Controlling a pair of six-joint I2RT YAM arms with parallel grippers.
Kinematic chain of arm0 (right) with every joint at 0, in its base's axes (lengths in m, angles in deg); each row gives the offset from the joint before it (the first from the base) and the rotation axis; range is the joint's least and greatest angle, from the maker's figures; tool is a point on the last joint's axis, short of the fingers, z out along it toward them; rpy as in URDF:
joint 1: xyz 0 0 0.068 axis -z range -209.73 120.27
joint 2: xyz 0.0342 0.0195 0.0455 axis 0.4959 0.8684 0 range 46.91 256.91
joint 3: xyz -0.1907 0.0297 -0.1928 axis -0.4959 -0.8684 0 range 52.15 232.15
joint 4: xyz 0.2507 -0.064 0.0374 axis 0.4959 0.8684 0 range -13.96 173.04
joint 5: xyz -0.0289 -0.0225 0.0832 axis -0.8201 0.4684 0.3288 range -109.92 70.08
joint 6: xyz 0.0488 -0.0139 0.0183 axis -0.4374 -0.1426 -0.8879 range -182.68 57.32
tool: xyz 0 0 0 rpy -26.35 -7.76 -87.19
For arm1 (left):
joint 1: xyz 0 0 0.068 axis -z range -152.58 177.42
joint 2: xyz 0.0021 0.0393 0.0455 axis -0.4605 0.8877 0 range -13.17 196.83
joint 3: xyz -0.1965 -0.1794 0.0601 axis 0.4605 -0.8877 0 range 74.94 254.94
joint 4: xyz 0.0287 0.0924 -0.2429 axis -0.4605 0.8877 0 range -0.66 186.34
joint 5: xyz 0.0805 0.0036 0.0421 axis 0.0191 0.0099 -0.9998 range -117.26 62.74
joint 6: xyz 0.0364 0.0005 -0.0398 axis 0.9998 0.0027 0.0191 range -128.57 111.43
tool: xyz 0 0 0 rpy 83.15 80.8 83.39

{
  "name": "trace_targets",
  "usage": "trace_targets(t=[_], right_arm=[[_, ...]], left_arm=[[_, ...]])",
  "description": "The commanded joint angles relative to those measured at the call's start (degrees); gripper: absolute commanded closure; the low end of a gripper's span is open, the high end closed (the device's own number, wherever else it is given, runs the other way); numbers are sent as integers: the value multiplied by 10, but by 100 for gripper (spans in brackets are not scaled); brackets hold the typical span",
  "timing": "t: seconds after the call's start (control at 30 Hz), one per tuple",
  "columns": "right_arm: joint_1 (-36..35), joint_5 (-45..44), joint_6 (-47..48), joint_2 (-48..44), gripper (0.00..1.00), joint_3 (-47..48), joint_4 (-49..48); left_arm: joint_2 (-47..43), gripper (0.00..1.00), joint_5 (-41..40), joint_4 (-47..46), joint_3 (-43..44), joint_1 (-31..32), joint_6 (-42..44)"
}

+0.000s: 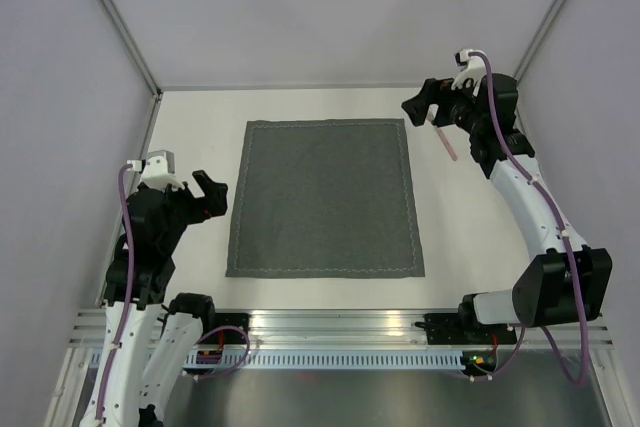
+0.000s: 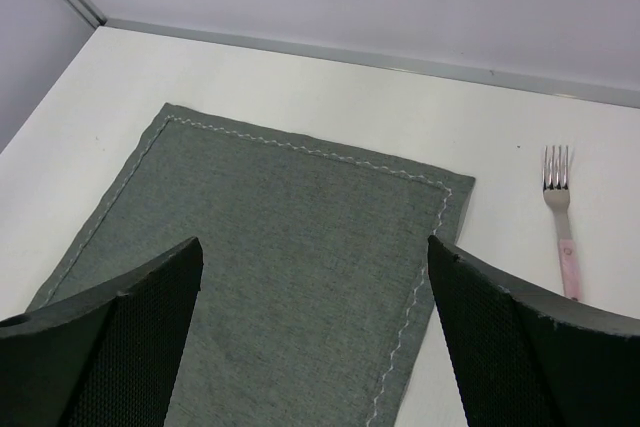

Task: Fold the napkin, place the utensils inside, and roll it up
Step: Fold the napkin at the center of the board.

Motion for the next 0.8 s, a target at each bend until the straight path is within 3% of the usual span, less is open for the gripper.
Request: trace_targets(t=[0.0, 0.17, 0.27, 0.37, 0.57, 0.77], right_arm=[[3, 11, -6, 2, 2, 15, -8], [-2, 27, 37, 11, 2, 22, 18], [-47, 5, 82, 39, 4, 52, 66], [-148, -57, 116, 68, 10, 67, 104], [-358, -172, 146, 134, 15, 55, 103], [-541, -247, 152, 222, 25, 82, 70]], left_arm=[[5, 0, 10, 7, 1, -4, 22], [6, 0, 10, 5, 3, -4, 20], [15, 0, 2, 7, 10, -4, 22], [19, 0, -21, 12, 18, -4, 19], [73, 0, -109, 44, 127, -5, 11], [134, 0, -105, 64, 236, -5, -12]])
